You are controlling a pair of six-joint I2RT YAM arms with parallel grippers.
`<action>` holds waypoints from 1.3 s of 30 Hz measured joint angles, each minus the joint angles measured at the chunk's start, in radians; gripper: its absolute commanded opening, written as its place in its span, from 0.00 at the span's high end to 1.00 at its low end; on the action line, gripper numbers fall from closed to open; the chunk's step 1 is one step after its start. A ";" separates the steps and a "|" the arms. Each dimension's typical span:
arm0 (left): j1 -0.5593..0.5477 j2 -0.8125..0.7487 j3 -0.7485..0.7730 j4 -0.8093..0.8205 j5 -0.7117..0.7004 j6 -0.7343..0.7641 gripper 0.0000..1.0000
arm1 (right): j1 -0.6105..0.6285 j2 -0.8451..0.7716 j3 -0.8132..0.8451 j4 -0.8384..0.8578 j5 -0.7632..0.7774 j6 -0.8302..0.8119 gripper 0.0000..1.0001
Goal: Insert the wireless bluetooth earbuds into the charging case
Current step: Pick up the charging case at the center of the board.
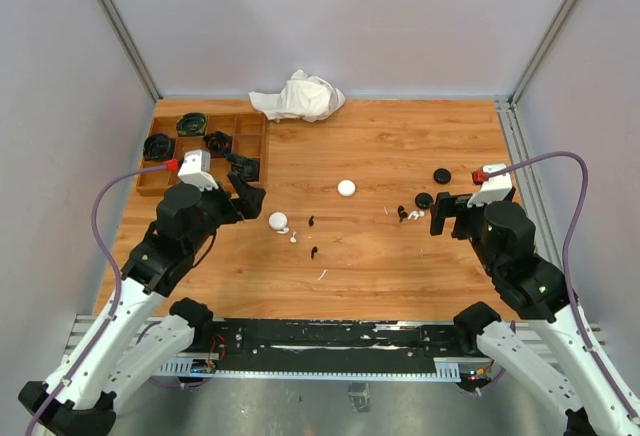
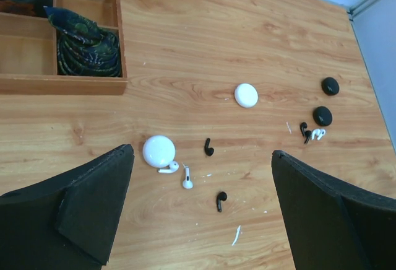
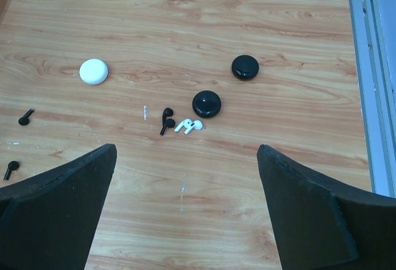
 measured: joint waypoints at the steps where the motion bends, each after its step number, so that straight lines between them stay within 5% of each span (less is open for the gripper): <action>1: 0.000 0.003 -0.003 0.003 0.004 0.002 0.01 | 0.000 -0.003 -0.003 0.001 0.001 -0.002 0.02; 12: 0.000 0.135 -0.009 0.033 0.068 -0.017 0.01 | 0.000 -0.026 -0.044 0.029 -0.003 -0.017 0.01; 26: 0.000 0.607 0.019 0.093 0.099 0.007 0.06 | 0.000 -0.012 -0.080 0.051 -0.067 -0.017 0.01; 39: 0.000 0.940 0.141 0.137 0.071 0.092 0.27 | 0.000 0.006 -0.106 0.073 -0.140 -0.017 0.01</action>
